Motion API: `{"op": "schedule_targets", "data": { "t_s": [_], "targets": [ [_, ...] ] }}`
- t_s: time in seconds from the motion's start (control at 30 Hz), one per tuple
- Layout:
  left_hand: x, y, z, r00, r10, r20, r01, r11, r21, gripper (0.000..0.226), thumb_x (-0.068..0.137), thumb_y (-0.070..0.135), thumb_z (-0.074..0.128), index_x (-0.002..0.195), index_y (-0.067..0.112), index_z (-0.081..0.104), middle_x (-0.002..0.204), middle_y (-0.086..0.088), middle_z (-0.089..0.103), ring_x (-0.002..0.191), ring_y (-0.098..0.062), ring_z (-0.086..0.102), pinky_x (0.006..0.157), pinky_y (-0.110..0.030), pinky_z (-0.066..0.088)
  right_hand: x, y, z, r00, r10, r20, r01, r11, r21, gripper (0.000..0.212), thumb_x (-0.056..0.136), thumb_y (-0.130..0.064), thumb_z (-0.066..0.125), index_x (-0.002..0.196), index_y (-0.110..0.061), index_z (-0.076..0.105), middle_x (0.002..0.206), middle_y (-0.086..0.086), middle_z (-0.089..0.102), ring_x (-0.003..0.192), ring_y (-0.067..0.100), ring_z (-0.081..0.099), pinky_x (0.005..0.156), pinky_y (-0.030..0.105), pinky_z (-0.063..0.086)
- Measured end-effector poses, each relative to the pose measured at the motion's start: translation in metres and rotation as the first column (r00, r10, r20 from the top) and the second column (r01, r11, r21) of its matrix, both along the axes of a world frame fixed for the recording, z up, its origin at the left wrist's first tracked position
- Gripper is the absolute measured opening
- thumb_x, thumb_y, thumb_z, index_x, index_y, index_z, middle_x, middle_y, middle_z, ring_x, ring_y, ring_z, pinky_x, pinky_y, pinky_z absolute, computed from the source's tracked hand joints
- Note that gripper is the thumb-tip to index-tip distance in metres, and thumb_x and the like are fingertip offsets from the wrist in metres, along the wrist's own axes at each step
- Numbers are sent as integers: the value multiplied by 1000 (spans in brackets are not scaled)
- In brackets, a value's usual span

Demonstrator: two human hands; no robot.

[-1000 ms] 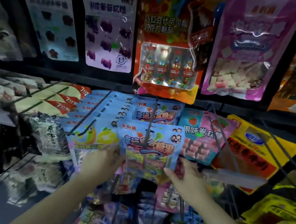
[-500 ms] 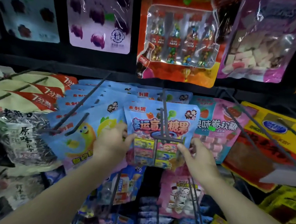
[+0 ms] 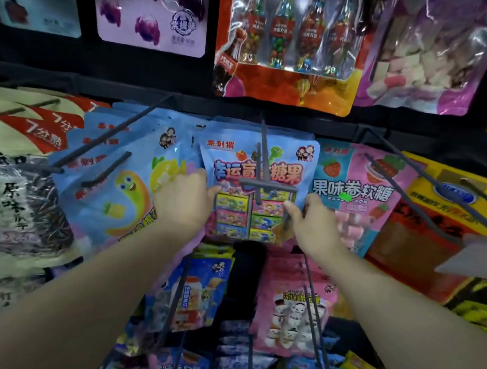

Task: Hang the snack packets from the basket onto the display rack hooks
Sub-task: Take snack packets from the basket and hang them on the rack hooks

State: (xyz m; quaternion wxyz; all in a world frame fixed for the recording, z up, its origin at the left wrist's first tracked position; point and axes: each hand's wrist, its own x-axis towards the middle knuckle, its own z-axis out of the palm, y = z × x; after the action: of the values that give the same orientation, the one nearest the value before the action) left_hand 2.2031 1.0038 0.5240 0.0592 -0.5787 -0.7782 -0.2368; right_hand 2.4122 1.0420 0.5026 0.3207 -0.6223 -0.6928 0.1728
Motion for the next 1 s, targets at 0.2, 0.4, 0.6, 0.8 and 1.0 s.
{"op": "schedule_targets", "data": {
  "t_s": [0.2,0.4,0.6,0.8,1.0],
  "targets": [
    [1,5,-5,995,43,-85,-44,999,-3,40,97,48,45,103,10,56,85,-13,65,81,-35,65,62,-34,47,-6,10,-8,999,-5,-54,8,998,58,33,97,-39,49,93,-8,42,67,2,47,67,26,49,52,32,28],
    [-8,-27,-8,990,-137,33,138,990,-21,31,99,40,47,92,11,58,75,-7,57,80,-33,62,58,-31,37,-3,-13,-3,980,-63,-187,71,997,36,35,91,-35,62,104,-10,42,96,6,53,89,25,55,73,33,44],
    [-24,-104,-2,980,-194,-33,197,975,102,25,94,44,55,87,23,68,69,5,66,64,-23,61,44,-19,28,-26,-73,21,970,26,241,-98,951,294,23,92,-24,56,105,-8,48,106,7,44,101,23,44,82,35,42],
    [-110,-156,-16,972,60,225,-105,975,195,23,85,45,66,98,27,67,92,-1,72,85,-29,68,68,-35,48,-71,-115,32,809,315,496,-387,921,46,42,97,-39,46,129,-11,46,128,4,48,121,25,43,97,40,37],
    [-147,-133,-12,985,57,162,-79,988,135,31,89,50,60,92,19,64,70,4,63,62,-22,59,46,-25,34,-111,-93,27,941,265,212,-254,964,-79,58,91,-52,52,134,-14,40,134,5,47,123,26,45,97,38,43]
  ]
}}
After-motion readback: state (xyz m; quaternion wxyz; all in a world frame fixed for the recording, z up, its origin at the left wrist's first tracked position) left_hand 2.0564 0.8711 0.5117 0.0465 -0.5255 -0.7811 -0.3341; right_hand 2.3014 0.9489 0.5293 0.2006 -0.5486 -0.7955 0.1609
